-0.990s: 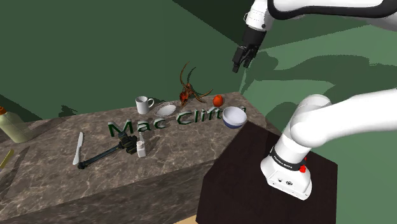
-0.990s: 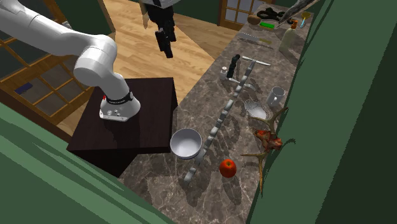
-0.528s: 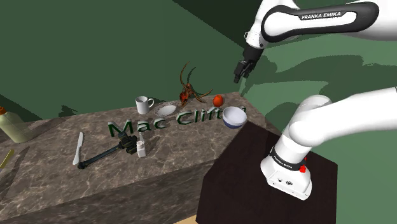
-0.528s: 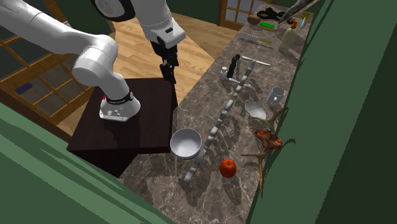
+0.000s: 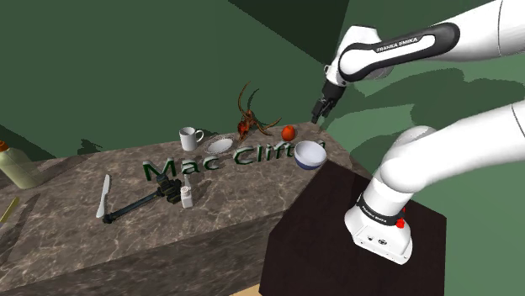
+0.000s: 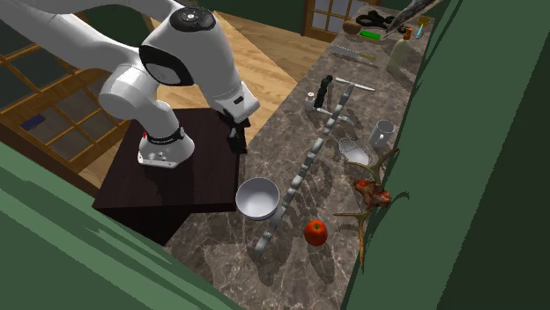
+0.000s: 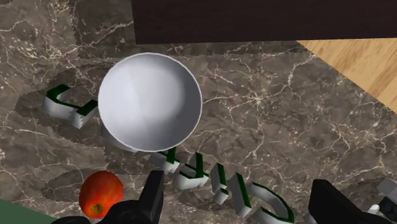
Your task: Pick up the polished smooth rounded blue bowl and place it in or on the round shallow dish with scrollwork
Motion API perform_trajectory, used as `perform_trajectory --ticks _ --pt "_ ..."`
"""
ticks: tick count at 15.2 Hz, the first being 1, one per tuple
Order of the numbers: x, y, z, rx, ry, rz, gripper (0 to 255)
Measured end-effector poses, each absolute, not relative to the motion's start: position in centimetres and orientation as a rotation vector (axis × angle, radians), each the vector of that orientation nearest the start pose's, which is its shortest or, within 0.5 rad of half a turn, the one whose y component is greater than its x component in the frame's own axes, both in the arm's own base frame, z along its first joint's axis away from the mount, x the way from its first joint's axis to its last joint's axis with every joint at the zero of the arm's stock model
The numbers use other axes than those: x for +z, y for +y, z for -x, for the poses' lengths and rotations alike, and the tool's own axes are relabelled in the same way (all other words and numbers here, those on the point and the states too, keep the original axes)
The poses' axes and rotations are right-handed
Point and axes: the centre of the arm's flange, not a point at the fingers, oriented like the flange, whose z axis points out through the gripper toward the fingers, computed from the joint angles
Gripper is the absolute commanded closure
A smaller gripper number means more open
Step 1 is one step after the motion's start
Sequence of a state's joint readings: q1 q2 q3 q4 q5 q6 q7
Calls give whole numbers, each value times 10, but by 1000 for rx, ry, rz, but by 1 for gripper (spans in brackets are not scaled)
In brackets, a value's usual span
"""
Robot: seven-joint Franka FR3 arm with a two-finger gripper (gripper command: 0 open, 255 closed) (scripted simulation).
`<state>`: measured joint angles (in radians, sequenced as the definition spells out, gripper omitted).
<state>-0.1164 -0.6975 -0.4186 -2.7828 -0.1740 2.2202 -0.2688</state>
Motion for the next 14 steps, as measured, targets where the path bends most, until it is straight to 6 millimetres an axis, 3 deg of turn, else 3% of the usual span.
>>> perform_trajectory --ticks 14 --pt "246 -280 -303 -224 126 3026 0"
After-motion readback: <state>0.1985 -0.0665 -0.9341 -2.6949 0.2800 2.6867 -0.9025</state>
